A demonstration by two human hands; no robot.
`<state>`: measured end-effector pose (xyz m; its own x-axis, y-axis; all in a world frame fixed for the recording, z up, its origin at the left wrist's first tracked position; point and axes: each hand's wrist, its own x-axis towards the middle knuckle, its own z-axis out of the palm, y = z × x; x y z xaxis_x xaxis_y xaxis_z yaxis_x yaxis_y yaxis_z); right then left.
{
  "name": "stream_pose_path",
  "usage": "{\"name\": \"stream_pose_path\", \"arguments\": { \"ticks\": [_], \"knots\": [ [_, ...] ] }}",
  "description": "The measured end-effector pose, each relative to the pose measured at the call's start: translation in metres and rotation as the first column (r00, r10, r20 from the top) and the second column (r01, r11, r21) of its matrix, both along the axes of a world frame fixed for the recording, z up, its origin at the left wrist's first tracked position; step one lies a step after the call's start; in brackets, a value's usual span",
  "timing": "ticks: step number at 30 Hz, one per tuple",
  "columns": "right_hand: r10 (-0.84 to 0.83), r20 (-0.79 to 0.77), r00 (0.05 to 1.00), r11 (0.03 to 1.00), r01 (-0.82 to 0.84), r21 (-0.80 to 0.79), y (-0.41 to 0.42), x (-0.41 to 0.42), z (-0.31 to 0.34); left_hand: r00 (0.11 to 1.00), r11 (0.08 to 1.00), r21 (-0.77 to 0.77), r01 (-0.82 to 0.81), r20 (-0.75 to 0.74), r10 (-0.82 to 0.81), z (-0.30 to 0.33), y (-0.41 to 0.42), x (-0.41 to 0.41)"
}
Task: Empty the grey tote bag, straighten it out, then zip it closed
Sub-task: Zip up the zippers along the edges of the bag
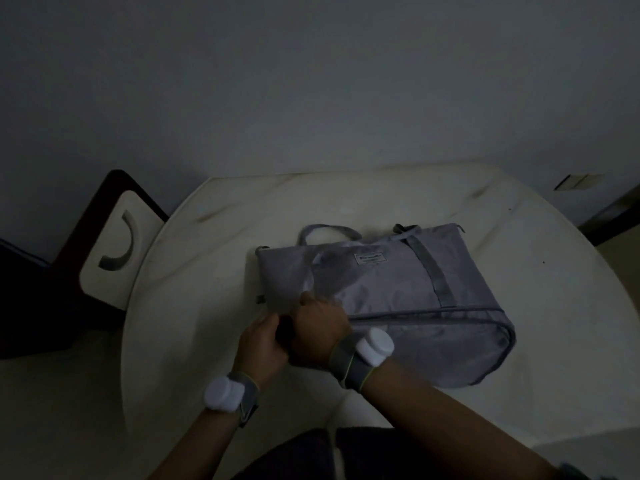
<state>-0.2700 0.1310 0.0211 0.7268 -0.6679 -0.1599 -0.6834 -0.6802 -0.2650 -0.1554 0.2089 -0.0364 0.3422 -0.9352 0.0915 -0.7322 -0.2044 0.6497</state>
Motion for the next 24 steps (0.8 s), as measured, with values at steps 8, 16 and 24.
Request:
{"name": "stream_pose_path", "arguments": {
  "ticks": [8,16,24],
  "knots": [
    [-0.024,-0.001,1.000,0.998,0.024,0.061,0.000,-0.003,-0.003,1.000,1.000,-0.009,0.027,0.007,-0.027,-0.002,0.002,0.000],
    [0.007,0.088,0.996,0.999,-0.012,0.053,-0.003,-0.005,-0.005,1.000,1.000,-0.020,0.013,-0.008,-0.013,0.003,0.000,-0.004],
    [-0.178,0.192,0.965,0.978,0.151,0.147,-0.008,-0.009,0.000,0.999,0.999,0.015,0.049,0.017,-0.050,0.005,0.001,-0.003]
  ]
}}
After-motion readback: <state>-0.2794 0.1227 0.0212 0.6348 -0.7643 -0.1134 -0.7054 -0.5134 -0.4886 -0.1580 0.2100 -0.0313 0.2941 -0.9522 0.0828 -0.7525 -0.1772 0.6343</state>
